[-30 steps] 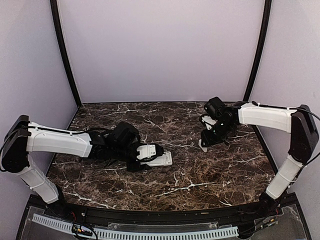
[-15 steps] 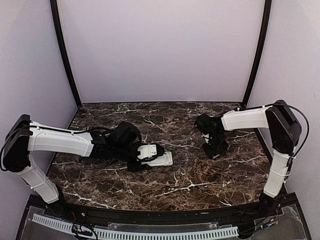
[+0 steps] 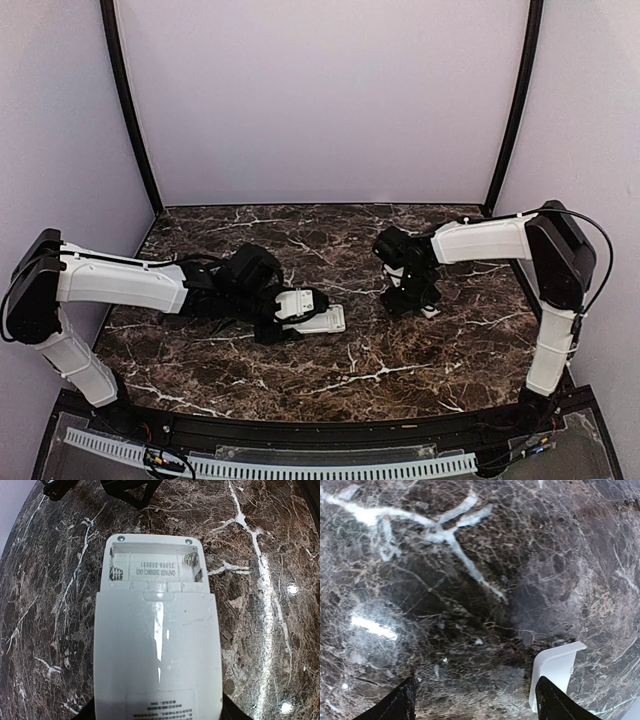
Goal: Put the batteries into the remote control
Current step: Place the battery cover at the center of the board, then place the remote control without batteries at the center of the board, then pick up the battery from the corner of the board.
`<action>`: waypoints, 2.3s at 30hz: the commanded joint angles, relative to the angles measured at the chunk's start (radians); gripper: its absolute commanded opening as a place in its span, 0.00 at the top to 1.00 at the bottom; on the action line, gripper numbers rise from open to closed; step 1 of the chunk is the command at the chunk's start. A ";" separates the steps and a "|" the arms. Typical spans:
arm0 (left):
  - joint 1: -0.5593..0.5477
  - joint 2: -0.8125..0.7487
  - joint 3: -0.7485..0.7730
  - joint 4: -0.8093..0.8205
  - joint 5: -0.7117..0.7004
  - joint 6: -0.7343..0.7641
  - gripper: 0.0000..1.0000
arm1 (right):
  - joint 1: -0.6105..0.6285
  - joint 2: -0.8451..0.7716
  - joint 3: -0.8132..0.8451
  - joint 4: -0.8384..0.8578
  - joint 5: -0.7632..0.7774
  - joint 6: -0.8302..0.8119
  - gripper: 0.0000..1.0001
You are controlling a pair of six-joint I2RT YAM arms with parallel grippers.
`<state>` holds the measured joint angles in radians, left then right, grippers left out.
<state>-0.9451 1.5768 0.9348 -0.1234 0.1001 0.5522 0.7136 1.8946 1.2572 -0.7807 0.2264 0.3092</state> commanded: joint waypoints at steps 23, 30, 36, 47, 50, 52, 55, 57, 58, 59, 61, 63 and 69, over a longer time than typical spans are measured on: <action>-0.043 0.267 0.183 -0.246 0.159 -0.059 0.35 | -0.002 -0.206 -0.139 0.205 -0.190 0.008 0.24; -0.050 0.254 0.167 -0.234 0.150 -0.043 0.25 | -0.001 -0.222 -0.127 0.192 -0.192 -0.002 0.24; -0.050 0.156 0.130 -0.174 0.205 -0.045 0.19 | 0.000 -0.239 -0.113 0.179 -0.199 -0.004 0.24; 0.263 -0.025 0.231 -0.140 0.087 -0.619 0.16 | 0.004 -0.246 -0.089 0.199 -0.221 -0.003 0.24; 0.378 -0.090 0.195 -0.190 -0.120 -0.844 0.20 | 0.003 -0.245 -0.098 0.204 -0.222 -0.007 0.25; 0.451 -0.197 0.098 -0.158 -0.263 -0.998 0.21 | 0.003 -0.243 -0.105 0.209 -0.220 -0.009 0.25; 0.508 -0.344 -0.091 -0.099 -0.439 -1.165 0.22 | 0.005 -0.242 -0.117 0.223 -0.222 -0.007 0.25; 0.528 -0.415 -0.166 -0.105 -0.532 -1.284 0.22 | 0.003 -0.237 -0.124 0.233 -0.222 -0.007 0.25; 0.558 -0.430 -0.181 -0.117 -0.531 -1.353 0.22 | 0.005 -0.234 -0.125 0.236 -0.222 -0.008 0.25; 0.579 -0.427 -0.203 -0.142 -0.504 -1.383 0.21 | 0.005 -0.231 -0.124 0.237 -0.222 -0.010 0.25; 0.648 -0.397 -0.223 -0.172 -0.424 -1.453 0.20 | 0.005 -0.223 -0.124 0.238 -0.222 -0.011 0.26; 0.707 -0.333 -0.242 -0.171 -0.356 -1.498 0.19 | 0.006 -0.221 -0.128 0.236 -0.222 -0.013 0.26; 0.782 -0.216 -0.282 -0.115 -0.325 -1.547 0.19 | 0.009 -0.240 -0.167 0.249 -0.222 -0.003 0.27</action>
<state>-0.1921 1.3209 0.6846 -0.2386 -0.2626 -0.9077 0.7136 1.6737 1.1248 -0.5552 0.0139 0.3042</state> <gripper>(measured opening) 0.811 0.735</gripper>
